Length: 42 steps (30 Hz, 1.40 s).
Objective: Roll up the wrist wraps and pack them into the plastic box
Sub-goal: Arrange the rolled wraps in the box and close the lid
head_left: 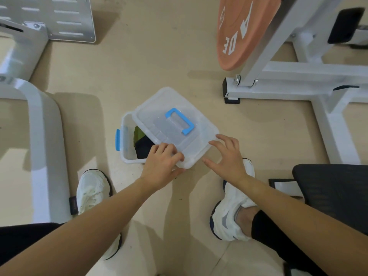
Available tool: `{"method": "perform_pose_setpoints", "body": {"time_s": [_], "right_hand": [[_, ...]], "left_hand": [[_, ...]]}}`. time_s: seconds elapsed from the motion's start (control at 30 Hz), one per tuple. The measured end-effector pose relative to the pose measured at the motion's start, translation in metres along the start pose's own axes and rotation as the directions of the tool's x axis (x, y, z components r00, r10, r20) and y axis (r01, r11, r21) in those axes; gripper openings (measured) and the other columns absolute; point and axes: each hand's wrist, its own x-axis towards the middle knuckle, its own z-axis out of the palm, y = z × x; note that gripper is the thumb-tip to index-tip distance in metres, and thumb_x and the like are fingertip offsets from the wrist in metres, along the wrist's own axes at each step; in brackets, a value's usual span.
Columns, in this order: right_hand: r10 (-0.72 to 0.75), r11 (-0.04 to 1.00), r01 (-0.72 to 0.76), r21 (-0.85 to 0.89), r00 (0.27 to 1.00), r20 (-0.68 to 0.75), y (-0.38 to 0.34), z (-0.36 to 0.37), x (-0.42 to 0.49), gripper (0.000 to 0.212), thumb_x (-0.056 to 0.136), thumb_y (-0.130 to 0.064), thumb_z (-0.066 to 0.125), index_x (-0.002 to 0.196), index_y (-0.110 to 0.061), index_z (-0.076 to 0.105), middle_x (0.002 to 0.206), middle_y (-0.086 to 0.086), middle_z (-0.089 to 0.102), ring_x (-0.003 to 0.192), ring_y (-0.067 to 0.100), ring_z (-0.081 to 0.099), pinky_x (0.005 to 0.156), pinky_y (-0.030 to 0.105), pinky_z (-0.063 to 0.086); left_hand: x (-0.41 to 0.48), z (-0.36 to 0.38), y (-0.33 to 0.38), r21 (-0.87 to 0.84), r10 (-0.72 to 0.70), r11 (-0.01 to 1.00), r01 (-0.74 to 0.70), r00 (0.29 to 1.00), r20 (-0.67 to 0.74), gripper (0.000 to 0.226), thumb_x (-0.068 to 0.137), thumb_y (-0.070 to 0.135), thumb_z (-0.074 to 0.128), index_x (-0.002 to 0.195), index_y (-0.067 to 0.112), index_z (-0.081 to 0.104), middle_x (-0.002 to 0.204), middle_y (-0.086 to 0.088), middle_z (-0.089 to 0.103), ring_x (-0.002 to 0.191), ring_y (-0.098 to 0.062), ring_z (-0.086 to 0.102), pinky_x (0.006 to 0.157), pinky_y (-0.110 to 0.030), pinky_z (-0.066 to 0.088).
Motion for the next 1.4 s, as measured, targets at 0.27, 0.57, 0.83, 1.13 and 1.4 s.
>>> {"method": "perform_pose_setpoints", "body": {"time_s": [0.27,0.57,0.83,1.13,1.4], "right_hand": [[0.337,0.862,-0.401,0.310,0.910,0.241,-0.019,0.019,-0.005,0.090,0.078,-0.046,0.083,0.152,-0.034,0.033,0.158,-0.008,0.017,0.142,0.014,0.031,0.114,0.031,0.035],[0.177,0.874,-0.314,0.372,0.917,0.358,-0.006,0.019,0.020,0.085,0.088,-0.017,0.077,0.156,-0.033,0.030,0.165,-0.006,0.017,0.142,0.020,0.038,0.118,0.045,0.037],[0.125,0.919,-0.242,0.310,0.928,0.352,-0.011,0.019,0.027,0.083,0.091,-0.013,0.073,0.158,-0.029,0.027,0.167,-0.005,0.017,0.148,0.017,0.029,0.122,0.038,0.028],[0.079,0.997,-0.068,-0.044,0.943,0.324,-0.036,0.021,0.056,0.069,0.100,-0.037,0.058,0.159,-0.035,0.022,0.170,-0.003,0.010,0.147,0.033,0.019,0.120,0.044,0.020],[0.444,0.729,-0.534,0.428,0.845,0.298,-0.043,0.027,0.054,0.097,0.091,-0.027,0.075,0.161,-0.018,0.009,0.165,0.002,0.019,0.145,0.019,0.032,0.113,0.029,0.031]], "left_hand": [[0.004,0.001,0.010,-0.335,0.053,0.942,-0.015,0.993,0.105,0.033,0.085,0.023,0.078,0.117,0.018,0.073,0.110,0.001,0.071,0.105,-0.019,0.058,0.089,-0.030,0.051],[0.022,-0.027,-0.055,-0.072,-0.645,0.755,0.652,0.758,0.099,0.074,0.089,0.038,0.069,0.153,0.013,0.040,0.161,-0.014,0.036,0.143,-0.040,0.033,0.114,-0.051,0.033],[-0.003,-0.028,-0.083,0.024,-0.637,0.767,0.641,0.757,0.148,0.066,0.099,0.052,0.055,0.151,0.014,0.041,0.165,-0.010,0.031,0.133,-0.040,0.040,0.111,-0.044,0.034],[-0.033,-0.033,-0.108,-0.071,-0.673,0.713,0.698,0.709,0.212,0.061,0.107,0.046,0.041,0.162,0.029,0.023,0.172,0.004,0.013,0.138,-0.037,0.037,0.110,-0.046,0.039],[-0.045,-0.031,-0.125,-0.280,-0.578,0.716,0.639,0.769,0.274,0.062,0.106,0.037,0.050,0.162,0.031,0.024,0.172,0.010,0.007,0.145,-0.029,0.028,0.117,-0.042,0.032]]}}
